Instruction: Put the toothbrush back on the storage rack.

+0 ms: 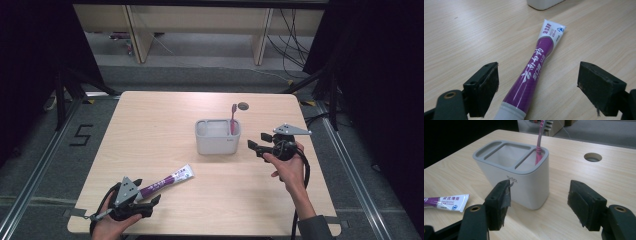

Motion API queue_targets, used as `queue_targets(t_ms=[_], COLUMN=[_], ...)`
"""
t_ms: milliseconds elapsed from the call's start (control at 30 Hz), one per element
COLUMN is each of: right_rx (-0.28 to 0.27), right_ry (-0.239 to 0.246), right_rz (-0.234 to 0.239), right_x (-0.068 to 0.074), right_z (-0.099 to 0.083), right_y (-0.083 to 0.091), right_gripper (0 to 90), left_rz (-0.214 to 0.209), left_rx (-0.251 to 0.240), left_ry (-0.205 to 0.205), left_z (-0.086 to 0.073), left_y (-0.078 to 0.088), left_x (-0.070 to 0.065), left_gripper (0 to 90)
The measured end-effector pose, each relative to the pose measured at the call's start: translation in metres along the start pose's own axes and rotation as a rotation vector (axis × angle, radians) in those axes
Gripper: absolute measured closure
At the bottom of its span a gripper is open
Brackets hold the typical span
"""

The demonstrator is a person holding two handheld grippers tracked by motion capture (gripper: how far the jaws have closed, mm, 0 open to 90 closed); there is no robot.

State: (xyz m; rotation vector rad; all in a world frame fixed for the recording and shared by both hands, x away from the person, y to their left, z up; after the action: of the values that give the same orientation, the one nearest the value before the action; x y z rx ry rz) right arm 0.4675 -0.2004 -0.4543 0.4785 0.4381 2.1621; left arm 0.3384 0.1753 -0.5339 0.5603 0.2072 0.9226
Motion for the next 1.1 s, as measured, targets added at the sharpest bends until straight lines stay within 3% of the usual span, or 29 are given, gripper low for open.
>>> queue_targets(t_ms=[67, 333, 433, 500, 600, 633, 667, 700, 733, 767, 800, 933, 967, 1033, 1067, 1100], right_rx=[0.006, 0.036, 0.034, 0.031, 0.031, 0.029, 0.038, 0.043, 0.042, 0.04, 0.052, 0.059, 0.07, 0.061, 0.068, 0.071], right_ry=[-0.017, 0.02, 0.006, 0.031, -0.002, 0.031, -0.01, 0.016, -0.02, 0.027, -0.017, 0.038, 0.002, 0.031, -0.003, -0.001], right_rz=[0.008, 0.0, 0.01, 0.009, 0.013, 0.001, 0.007, 0.01, 0.007, 0.006, 0.015, 0.009, 0.024, 0.01, 0.027, 0.026], right_x=[0.004, 0.01, 0.014, 0.014, 0.017, 0.015, 0.018, 0.017, 0.019, 0.016, 0.021, 0.018, 0.022, 0.02, 0.023, 0.023], right_z=[-0.002, -0.01, -0.012, -0.013, -0.017, -0.017, -0.019, -0.02, -0.021, -0.022, -0.024, -0.03, -0.032, -0.033, -0.035, -0.036], right_y=[0.0, -0.002, -0.001, -0.001, 0.0, 0.001, 0.001, 0.002, 0.002, 0.003, 0.004, 0.004, 0.005, 0.006, 0.007, 0.007], right_gripper=[34.1, 29.4, 29.4, 29.4, 29.2, 29.1, 28.8, 28.8, 28.8, 28.8, 28.8, 27.9, 27.9, 27.7, 27.7, 27.7], left_rz=[0.0, -0.001, 0.0, 0.0, 0.001, 0.001, 0.001, 0.0, 0.0, 0.0, 0.0, -0.002, -0.002, 0.001, 0.001, 0.001], left_rx=[0.0, 0.002, 0.0, 0.001, 0.0, 0.0, 0.001, 0.0, 0.0, 0.0, 0.002, 0.003, 0.002, 0.001, 0.001, 0.001], left_ry=[0.001, 0.0, 0.001, 0.0, 0.001, 0.0, -0.001, 0.0, 0.001, 0.001, -0.001, 0.0, 0.001, 0.001, 0.002, 0.002], left_z=[0.0, 0.0, 0.0, 0.0, 0.0, 0.0, 0.0, 0.0, 0.0, 0.0, 0.0, -0.001, -0.001, 0.0, 0.0, 0.0], left_y=[0.0, 0.0, 0.0, 0.0, 0.0, 0.0, 0.0, 0.0, 0.0, 0.0, 0.0, 0.0, 0.0, 0.001, 0.0, 0.0], left_x=[0.0, 0.0, 0.0, 0.0, 0.0, 0.0, 0.0, 0.0, 0.0, 0.0, 0.0, 0.0, 0.0, 0.0, 0.0, 0.0], left_gripper=[17.0, 17.1, 17.0, 17.1, 17.0, 17.1, 17.1, 17.0, 17.0, 17.0, 17.0, 17.1, 17.1, 17.0, 17.0, 17.1])
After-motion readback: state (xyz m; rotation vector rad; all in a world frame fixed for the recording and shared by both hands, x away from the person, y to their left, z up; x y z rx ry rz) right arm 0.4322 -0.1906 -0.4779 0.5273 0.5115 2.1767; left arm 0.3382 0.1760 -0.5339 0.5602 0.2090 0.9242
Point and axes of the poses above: each handheld gripper's, and its own axes: y roughly backward along the jaws, z roughly out of its top, x roughly to its left, the point moved 7 cm from there along -y, roughly forward along the jaws, and after that the axes turned 2 degrees about -y, right-handed, at the moved point
